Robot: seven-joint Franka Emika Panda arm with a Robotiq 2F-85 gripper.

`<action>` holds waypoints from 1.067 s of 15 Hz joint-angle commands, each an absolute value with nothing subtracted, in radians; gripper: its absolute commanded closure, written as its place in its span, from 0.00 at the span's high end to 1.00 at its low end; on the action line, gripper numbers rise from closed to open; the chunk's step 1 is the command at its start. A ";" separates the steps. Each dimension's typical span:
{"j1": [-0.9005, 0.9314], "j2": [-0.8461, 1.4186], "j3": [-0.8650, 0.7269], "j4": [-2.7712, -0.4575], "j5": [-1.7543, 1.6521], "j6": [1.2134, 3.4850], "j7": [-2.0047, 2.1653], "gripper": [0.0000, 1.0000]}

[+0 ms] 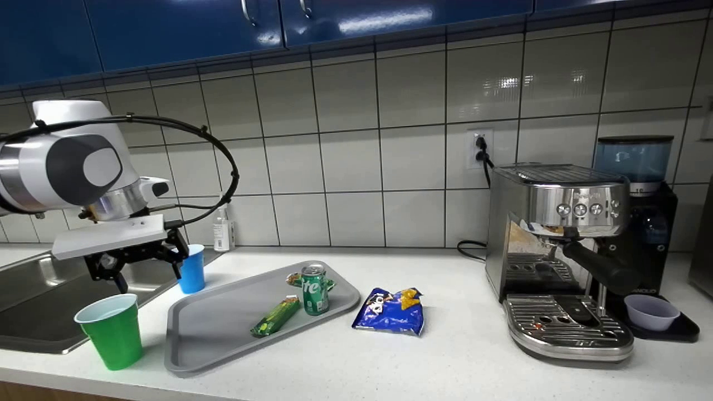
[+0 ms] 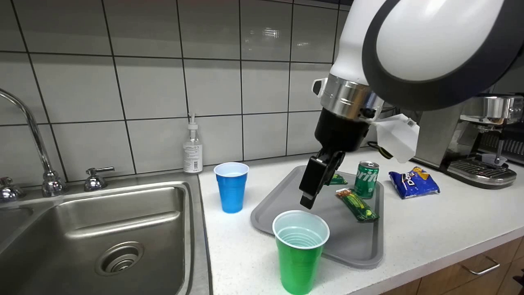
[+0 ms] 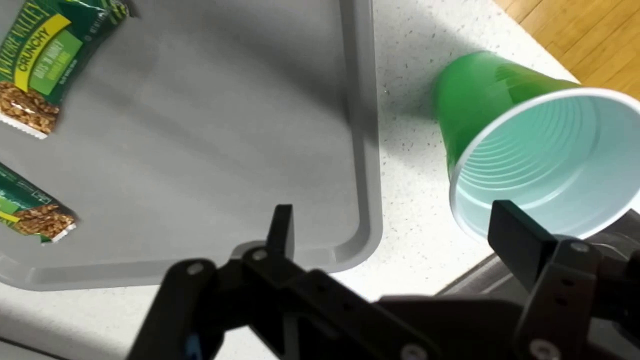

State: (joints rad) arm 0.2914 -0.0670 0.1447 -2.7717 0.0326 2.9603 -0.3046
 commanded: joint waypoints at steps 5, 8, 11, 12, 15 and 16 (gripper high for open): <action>0.286 -0.082 0.171 -2.772 0.025 2.893 -0.316 1.00; 0.293 -0.053 0.183 -2.772 0.036 2.905 -0.318 1.00; 0.284 -0.023 0.198 -2.773 0.022 2.925 -0.298 1.00; 0.283 -0.016 0.202 -2.773 0.027 2.930 -0.299 1.00; 0.274 0.004 0.206 -2.772 0.022 2.948 -0.281 1.00; 0.273 0.009 0.207 -2.772 0.026 2.952 -0.280 1.00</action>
